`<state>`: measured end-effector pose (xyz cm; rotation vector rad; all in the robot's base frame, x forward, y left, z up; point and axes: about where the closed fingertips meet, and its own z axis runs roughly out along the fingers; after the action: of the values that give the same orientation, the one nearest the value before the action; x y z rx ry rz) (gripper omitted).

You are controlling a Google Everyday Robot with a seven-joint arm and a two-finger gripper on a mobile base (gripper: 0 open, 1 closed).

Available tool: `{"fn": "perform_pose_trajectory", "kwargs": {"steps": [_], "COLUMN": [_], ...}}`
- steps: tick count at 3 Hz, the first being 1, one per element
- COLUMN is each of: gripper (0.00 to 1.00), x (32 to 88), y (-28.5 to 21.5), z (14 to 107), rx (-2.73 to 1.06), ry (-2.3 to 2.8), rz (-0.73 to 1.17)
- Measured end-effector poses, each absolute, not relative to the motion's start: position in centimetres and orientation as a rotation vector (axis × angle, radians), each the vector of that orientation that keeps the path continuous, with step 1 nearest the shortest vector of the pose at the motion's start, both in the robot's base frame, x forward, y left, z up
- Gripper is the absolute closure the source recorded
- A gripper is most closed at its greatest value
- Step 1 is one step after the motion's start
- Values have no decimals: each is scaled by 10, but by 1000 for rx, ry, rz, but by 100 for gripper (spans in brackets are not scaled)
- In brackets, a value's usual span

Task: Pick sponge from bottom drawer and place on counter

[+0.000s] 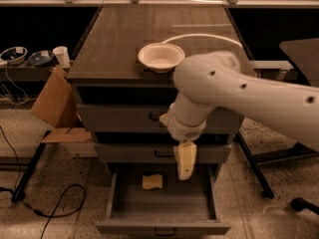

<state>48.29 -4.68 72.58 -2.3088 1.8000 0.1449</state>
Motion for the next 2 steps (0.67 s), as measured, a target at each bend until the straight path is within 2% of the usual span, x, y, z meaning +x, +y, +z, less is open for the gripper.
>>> {"fn": "perform_pose_trajectory", "kwargs": {"steps": [1, 2], "gripper": [0, 0], "x": [477, 472], "y": [-6, 29], "z": [635, 552], "rx": [-2492, -2625], "ry": [1647, 1502], "rz": [184, 142]}}
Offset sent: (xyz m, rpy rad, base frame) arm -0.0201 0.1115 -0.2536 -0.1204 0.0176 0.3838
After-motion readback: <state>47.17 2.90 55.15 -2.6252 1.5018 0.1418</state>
